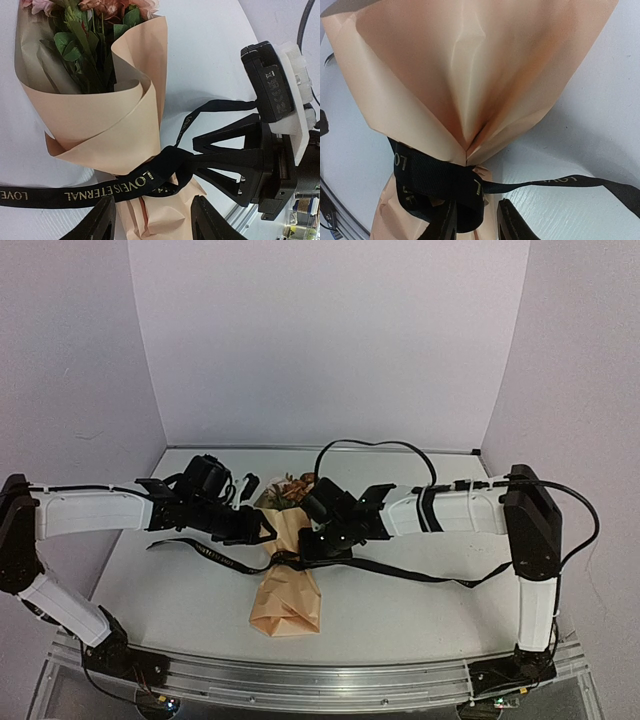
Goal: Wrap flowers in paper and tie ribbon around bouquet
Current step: Cross the half-tied ribbon over the folded bouquet.
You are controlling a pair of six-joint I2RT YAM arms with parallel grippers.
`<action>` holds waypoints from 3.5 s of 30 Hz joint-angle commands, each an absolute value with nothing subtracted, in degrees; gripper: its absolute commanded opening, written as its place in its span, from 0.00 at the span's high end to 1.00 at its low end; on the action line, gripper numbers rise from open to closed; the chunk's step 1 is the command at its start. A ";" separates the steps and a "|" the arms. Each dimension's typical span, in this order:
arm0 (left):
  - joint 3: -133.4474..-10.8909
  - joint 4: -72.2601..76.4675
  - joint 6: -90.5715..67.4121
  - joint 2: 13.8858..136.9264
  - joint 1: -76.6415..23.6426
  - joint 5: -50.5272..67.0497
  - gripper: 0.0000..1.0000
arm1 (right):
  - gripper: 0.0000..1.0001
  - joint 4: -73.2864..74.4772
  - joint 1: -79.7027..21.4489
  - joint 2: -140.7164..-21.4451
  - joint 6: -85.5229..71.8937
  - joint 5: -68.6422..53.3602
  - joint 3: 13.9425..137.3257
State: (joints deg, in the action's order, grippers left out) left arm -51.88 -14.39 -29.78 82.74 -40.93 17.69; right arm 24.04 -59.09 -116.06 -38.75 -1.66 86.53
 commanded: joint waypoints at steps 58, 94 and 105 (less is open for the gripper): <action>-50.91 -0.39 -25.22 91.22 -51.13 7.00 0.64 | 1.00 18.37 -61.59 -102.73 -51.32 10.72 80.47; -52.94 -0.26 -20.81 92.43 -54.32 -1.41 0.77 | 1.00 18.28 -62.62 -100.78 -53.21 11.27 79.86; -53.32 1.57 -20.28 94.11 -54.40 -3.20 1.00 | 1.00 18.97 -62.71 -100.38 -54.85 11.78 78.51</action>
